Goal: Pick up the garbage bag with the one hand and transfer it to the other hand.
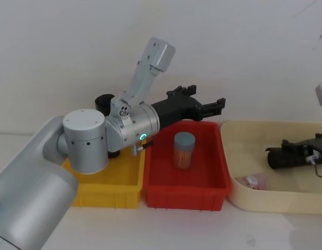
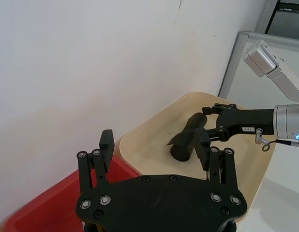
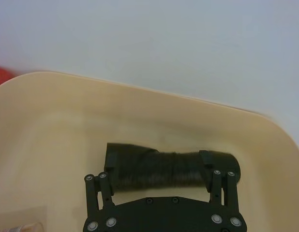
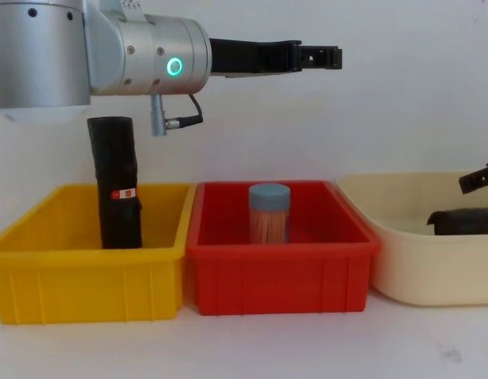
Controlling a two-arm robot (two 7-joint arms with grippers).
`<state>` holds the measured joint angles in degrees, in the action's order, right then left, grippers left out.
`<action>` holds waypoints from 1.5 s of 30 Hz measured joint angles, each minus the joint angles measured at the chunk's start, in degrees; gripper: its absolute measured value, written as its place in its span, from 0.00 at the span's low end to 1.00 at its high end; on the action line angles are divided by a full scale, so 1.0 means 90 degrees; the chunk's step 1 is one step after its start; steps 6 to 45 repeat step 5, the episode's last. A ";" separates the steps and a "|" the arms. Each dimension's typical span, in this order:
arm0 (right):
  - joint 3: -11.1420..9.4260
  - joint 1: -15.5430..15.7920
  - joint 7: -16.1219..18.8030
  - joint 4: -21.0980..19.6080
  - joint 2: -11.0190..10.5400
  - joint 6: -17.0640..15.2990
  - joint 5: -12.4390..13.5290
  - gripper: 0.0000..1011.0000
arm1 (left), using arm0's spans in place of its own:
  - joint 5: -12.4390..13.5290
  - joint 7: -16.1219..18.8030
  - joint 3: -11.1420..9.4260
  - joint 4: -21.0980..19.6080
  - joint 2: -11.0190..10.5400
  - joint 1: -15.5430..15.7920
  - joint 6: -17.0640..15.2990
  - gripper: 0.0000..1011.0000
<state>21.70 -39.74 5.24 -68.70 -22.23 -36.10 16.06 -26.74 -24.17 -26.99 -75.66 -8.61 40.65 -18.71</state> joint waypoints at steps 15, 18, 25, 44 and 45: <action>-0.0004 0.0000 -0.0010 0.0001 -0.0003 -0.0010 -0.0006 0.99 | 0.0000 0.0000 0.0000 0.0000 0.0000 0.0000 0.0000 0.99; -0.0004 0.0000 -0.0010 0.0001 -0.0003 -0.0010 -0.0006 0.99 | 0.0000 0.0000 0.0000 0.0000 0.0000 0.0000 0.0000 0.99; -0.0004 0.0000 -0.0010 0.0001 -0.0003 -0.0010 -0.0006 0.99 | 0.0000 0.0000 0.0000 0.0000 0.0000 0.0000 0.0000 0.99; -0.0004 0.0000 -0.0010 0.0001 -0.0003 -0.0010 -0.0006 0.99 | 0.0000 0.0000 0.0000 0.0000 0.0000 0.0000 0.0000 0.99; -0.0004 0.0000 -0.0010 0.0001 -0.0003 -0.0010 -0.0006 0.99 | 0.0000 0.0000 0.0000 0.0000 0.0000 0.0000 0.0000 0.99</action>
